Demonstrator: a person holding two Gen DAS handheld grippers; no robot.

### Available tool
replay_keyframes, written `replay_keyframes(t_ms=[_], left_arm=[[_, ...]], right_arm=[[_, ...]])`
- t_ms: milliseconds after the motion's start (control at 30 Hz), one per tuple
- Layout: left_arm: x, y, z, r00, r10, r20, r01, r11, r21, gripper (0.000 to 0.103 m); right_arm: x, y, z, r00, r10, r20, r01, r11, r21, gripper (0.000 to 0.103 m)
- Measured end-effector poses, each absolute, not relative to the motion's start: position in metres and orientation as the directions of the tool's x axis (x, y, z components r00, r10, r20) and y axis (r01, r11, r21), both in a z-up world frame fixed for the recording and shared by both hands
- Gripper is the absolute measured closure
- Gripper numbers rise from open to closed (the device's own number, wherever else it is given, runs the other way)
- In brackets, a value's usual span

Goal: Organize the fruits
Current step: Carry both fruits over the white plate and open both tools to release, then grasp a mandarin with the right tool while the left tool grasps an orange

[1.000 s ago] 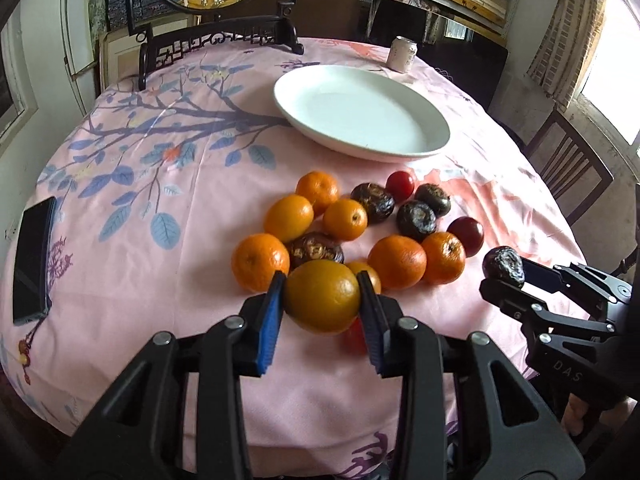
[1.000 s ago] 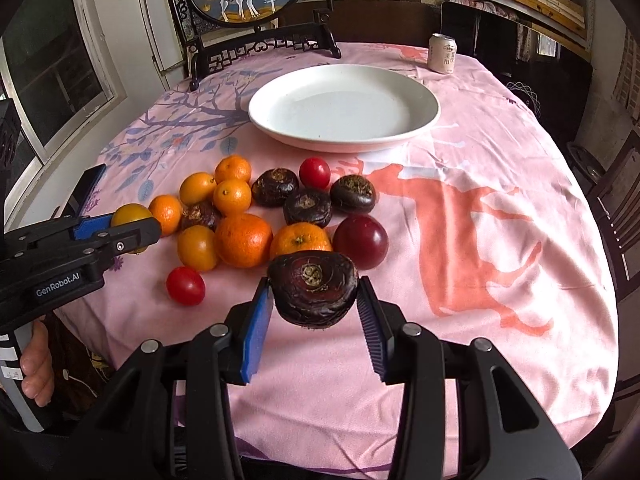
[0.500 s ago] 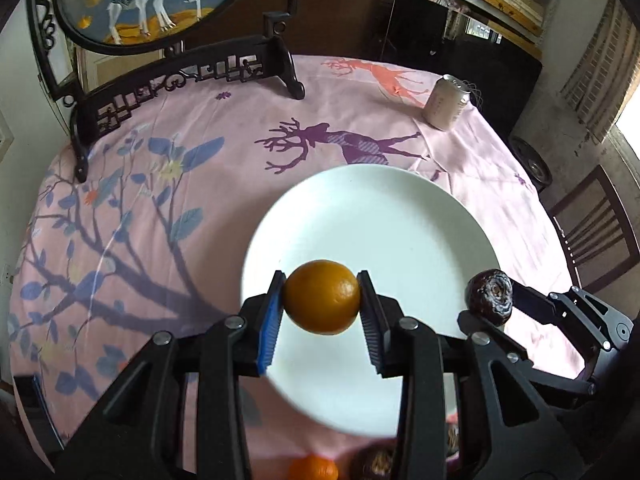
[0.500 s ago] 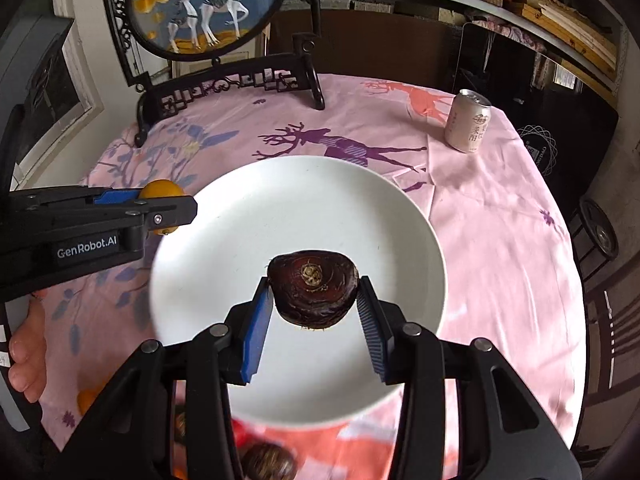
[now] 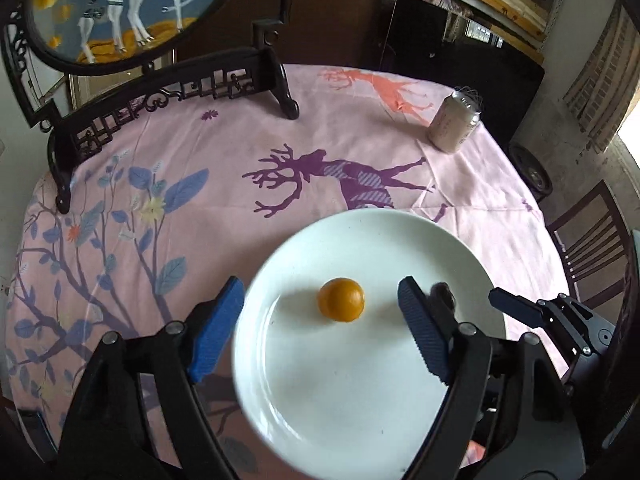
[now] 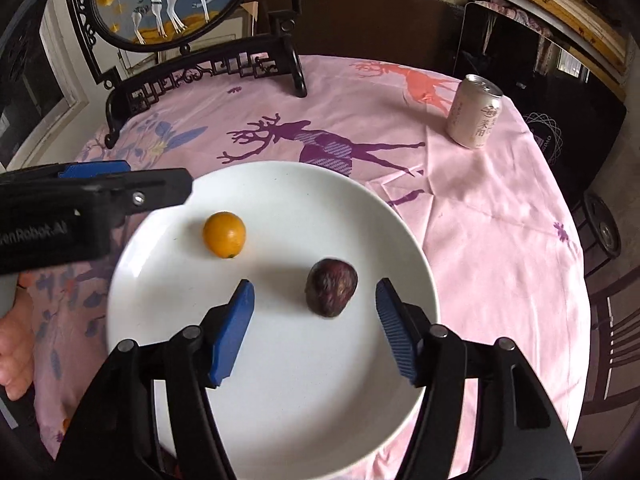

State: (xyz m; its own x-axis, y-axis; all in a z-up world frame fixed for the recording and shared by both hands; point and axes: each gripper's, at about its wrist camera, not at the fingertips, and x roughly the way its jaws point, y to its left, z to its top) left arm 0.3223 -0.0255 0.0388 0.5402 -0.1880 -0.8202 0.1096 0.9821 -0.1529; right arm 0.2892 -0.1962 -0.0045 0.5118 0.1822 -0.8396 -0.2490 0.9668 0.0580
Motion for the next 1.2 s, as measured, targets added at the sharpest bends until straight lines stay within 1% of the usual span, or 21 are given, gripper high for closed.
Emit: replay_keyframes(t_ms=[67, 133, 200, 333, 433, 567, 700, 800, 867, 1000, 1033, 1067, 1100, 1167, 1200], left_arm=[[0.284, -0.013, 0.053, 0.581, -0.18, -0.794, 0.102, 0.984, -0.148, 0.012], [0.234, -0.002, 0.06, 0.633, -0.136, -0.762, 0.086, 0.991, -0.105, 0.01], [0.19, 0.005, 0.058, 0.669, -0.099, -0.736, 0.081, 0.995, -0.06, 0.006], [0.113, 0.021, 0.029, 0.679, -0.075, -0.73, 0.037, 0.997, -0.068, 0.005], [0.08, 0.027, 0.015, 0.682, -0.053, -0.73, 0.015, 0.998, -0.058, 0.005], [0.059, 0.031, 0.012, 0.695, -0.01, -0.719, 0.005, 1.0, -0.009, 0.005], [0.051, 0.037, 0.013, 0.695, -0.018, -0.719, -0.002, 1.0, -0.027, 0.005], [0.047, 0.038, 0.01, 0.691, -0.002, -0.723, -0.009, 1.0, -0.011, 0.005], [0.044, 0.04, 0.004, 0.683, 0.003, -0.731, -0.01, 1.0, -0.005, 0.005], [0.04, 0.043, -0.009, 0.657, 0.013, -0.754, -0.015, 1.0, 0.004, 0.005], [0.04, 0.045, -0.013, 0.65, 0.011, -0.76, -0.016, 1.0, 0.001, 0.005], [0.039, 0.047, -0.015, 0.645, 0.009, -0.764, -0.017, 1.0, -0.003, 0.005], [0.039, 0.048, -0.017, 0.642, 0.009, -0.766, -0.018, 1.0, -0.003, 0.005], [0.037, 0.05, -0.019, 0.641, 0.012, -0.768, -0.017, 1.0, 0.001, 0.005], [0.036, 0.051, -0.02, 0.641, 0.014, -0.767, -0.016, 1.0, 0.004, 0.005]], right_arm=[[0.255, -0.204, 0.008, 0.518, 0.187, -0.835, -0.223, 0.971, 0.079, 0.039], [0.215, -0.207, 0.014, 0.526, 0.19, -0.829, -0.205, 0.974, 0.093, 0.038], [0.173, -0.205, 0.014, 0.549, 0.191, -0.813, -0.194, 0.976, 0.098, 0.034], [0.107, -0.197, 0.001, 0.611, 0.123, -0.782, -0.14, 0.989, 0.046, 0.034], [0.084, -0.198, -0.007, 0.597, 0.125, -0.793, -0.114, 0.991, 0.07, 0.034], [0.069, -0.195, -0.003, 0.604, 0.117, -0.788, -0.115, 0.992, 0.059, 0.034], [0.058, -0.19, 0.002, 0.615, 0.113, -0.78, -0.119, 0.992, 0.049, 0.034], [0.048, -0.185, -0.003, 0.607, 0.109, -0.788, -0.139, 0.99, 0.031, 0.034], [0.04, -0.181, -0.012, 0.588, 0.127, -0.799, -0.169, 0.985, 0.033, 0.034], [0.025, -0.169, -0.032, 0.549, 0.218, -0.807, -0.266, 0.961, 0.078, 0.034], [0.024, -0.166, -0.037, 0.538, 0.219, -0.814, -0.278, 0.958, 0.074, 0.035], [0.025, -0.164, -0.042, 0.526, 0.221, -0.821, -0.284, 0.956, 0.075, 0.039], [0.027, -0.163, -0.046, 0.513, 0.227, -0.828, -0.286, 0.955, 0.085, 0.04], [0.033, -0.161, -0.054, 0.489, 0.247, -0.837, -0.289, 0.951, 0.112, 0.05], [0.036, -0.16, -0.057, 0.478, 0.249, -0.842, -0.289, 0.95, 0.117, 0.051]])
